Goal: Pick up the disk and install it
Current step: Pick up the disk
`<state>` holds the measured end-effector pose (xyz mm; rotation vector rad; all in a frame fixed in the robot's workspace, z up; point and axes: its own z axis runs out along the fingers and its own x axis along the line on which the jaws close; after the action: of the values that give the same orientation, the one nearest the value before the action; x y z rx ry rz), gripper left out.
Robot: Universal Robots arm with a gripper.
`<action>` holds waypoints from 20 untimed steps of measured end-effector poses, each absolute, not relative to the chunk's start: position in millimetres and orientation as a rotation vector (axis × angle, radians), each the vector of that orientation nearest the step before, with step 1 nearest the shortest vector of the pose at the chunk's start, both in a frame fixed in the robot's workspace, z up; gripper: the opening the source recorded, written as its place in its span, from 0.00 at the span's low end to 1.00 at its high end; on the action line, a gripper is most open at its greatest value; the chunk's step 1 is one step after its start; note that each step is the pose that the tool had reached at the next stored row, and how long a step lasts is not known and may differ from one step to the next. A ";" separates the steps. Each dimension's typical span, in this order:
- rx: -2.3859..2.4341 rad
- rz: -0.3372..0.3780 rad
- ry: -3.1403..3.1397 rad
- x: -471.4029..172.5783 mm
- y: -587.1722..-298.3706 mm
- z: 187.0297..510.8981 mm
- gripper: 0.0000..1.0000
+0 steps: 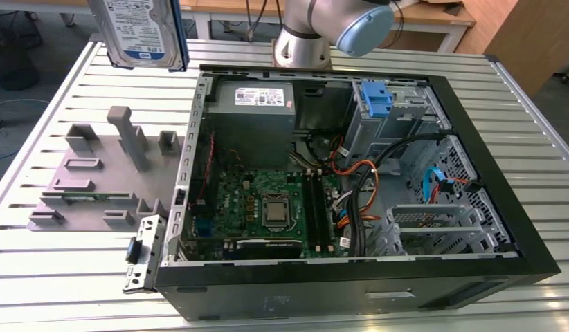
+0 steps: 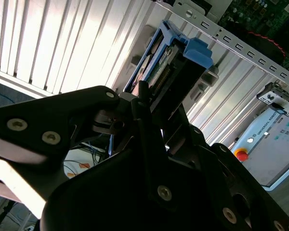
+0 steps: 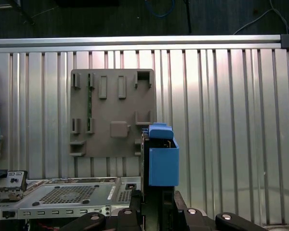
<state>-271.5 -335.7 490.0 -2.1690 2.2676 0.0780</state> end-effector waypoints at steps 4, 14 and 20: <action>-2.169 0.078 2.268 -269.0 -335.7 489.9 0.35; -2.169 0.078 2.268 -259.6 -335.7 489.9 0.35; -2.169 0.078 2.268 -251.4 -335.7 489.9 0.35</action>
<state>-251.4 -335.7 489.9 -2.1687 2.2677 0.0780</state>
